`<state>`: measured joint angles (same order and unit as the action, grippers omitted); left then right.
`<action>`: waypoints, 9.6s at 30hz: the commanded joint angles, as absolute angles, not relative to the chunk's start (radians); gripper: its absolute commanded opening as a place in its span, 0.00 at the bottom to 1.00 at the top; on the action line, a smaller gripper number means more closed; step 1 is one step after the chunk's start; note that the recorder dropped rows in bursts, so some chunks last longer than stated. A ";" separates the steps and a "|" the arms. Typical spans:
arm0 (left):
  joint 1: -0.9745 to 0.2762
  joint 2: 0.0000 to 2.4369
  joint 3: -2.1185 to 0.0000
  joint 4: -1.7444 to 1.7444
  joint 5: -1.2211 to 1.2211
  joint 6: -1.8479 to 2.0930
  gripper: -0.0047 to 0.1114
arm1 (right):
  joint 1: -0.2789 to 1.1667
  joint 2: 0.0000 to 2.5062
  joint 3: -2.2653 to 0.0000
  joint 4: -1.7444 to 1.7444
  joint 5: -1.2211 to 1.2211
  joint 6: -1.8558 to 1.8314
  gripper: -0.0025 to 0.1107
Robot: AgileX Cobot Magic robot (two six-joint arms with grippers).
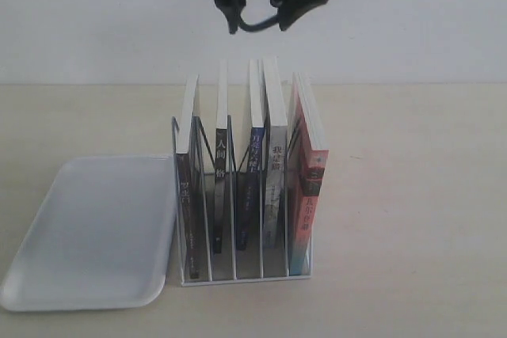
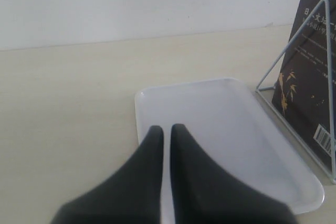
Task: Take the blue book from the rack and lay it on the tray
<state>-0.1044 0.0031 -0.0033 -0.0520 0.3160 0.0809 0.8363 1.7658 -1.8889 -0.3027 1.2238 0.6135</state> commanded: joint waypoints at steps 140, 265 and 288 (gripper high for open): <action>-0.101 0.000 0.000 -0.051 0.314 0.074 0.08 | 0.820 1.462 -1.827 -0.088 0.945 0.390 0.02; -0.101 0.000 0.000 -0.051 0.314 0.074 0.08 | 1.126 2.106 -1.827 -0.551 0.685 -0.416 0.02; -0.101 0.000 0.000 -0.051 0.314 0.074 0.08 | 1.126 2.108 -1.827 -0.659 0.617 -0.287 0.02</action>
<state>-0.1044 0.0031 -0.0033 -0.0520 0.3160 0.0809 1.1274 2.1176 -1.8220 -0.6371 0.6477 -0.3012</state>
